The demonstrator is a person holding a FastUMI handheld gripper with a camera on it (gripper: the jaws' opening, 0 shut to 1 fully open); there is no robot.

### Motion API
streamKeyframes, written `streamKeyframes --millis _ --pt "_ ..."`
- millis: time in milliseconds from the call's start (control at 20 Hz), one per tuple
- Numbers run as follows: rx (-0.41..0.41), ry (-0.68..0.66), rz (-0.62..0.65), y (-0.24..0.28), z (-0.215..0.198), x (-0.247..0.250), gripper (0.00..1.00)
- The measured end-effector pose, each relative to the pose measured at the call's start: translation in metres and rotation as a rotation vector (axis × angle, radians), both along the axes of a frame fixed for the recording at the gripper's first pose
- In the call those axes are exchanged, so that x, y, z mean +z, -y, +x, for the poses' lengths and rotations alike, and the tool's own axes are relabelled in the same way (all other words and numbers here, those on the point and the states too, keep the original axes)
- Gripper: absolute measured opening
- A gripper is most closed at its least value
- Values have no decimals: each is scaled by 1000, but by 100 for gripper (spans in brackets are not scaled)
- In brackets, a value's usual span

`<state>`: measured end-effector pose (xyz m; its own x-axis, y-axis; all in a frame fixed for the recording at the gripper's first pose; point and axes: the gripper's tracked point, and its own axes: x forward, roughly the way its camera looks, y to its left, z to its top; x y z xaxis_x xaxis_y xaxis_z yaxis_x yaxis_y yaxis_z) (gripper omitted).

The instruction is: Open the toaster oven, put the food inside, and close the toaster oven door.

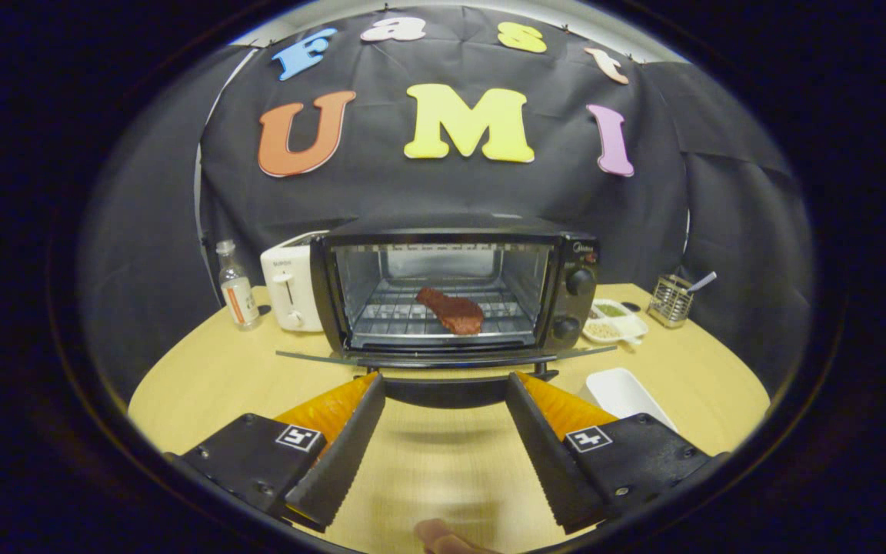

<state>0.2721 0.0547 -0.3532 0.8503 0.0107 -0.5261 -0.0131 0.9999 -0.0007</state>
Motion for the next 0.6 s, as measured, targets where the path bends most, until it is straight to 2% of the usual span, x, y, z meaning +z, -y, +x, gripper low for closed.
streamKeyframes --millis 400,600 --pt "44 56 -51 3 48 29 100" --pt "-5 34 -13 14 71 31 100"
